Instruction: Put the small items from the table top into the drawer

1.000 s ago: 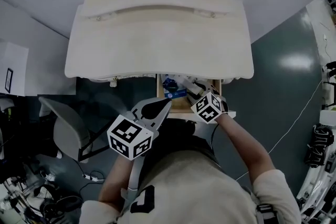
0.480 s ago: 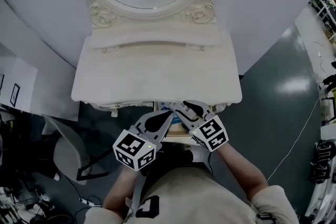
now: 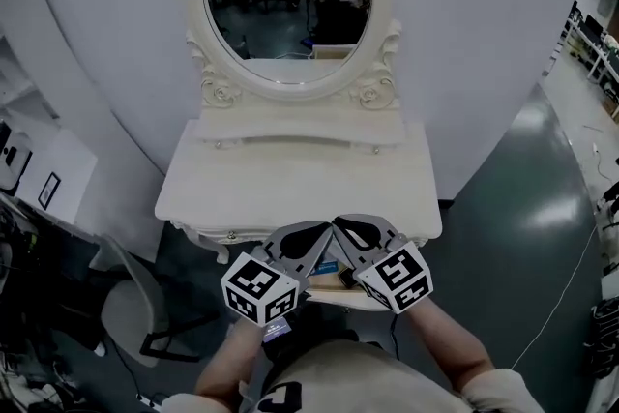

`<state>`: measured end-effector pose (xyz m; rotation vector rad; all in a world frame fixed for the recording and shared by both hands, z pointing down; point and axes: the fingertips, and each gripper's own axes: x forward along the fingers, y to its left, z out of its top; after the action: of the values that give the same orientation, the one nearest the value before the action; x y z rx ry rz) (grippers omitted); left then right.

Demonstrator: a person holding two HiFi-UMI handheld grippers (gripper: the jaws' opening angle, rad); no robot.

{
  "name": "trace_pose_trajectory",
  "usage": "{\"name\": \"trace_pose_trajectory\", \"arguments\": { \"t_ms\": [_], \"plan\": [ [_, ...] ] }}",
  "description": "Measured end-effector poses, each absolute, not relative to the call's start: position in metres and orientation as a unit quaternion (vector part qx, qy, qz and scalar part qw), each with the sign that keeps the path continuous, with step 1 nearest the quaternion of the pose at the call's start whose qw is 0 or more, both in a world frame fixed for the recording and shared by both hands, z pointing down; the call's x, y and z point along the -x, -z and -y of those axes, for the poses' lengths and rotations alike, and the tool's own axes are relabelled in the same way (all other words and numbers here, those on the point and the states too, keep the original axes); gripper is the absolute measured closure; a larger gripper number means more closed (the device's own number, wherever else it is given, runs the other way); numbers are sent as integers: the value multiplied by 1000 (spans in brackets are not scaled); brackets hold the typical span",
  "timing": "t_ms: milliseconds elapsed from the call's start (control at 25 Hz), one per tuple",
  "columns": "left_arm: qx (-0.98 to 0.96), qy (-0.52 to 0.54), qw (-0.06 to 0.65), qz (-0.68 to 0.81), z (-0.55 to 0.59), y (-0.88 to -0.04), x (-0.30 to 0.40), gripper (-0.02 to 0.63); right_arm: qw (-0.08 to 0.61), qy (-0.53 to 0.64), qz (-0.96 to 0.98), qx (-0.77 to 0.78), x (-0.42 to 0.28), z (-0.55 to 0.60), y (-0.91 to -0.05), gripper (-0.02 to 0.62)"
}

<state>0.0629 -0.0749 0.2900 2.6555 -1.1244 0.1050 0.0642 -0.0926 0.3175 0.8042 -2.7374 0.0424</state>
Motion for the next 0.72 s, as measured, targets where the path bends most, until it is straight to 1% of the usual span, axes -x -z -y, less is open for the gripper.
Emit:
{"name": "trace_pose_trajectory", "arguments": {
  "t_ms": [440, 560, 720],
  "plan": [
    [-907, -47, 102, 406, 33, -268, -78, 551, 95, -13, 957, -272, -99, 44, -276, 560],
    [-900, -60, 103, 419, 21, -276, -72, 551, 79, -22, 960, -267, -106, 34, -277, 560],
    [-890, -72, 115, 435, 10, -290, -68, 551, 75, -38, 963, -255, -111, 22, -287, 561]
  ]
}}
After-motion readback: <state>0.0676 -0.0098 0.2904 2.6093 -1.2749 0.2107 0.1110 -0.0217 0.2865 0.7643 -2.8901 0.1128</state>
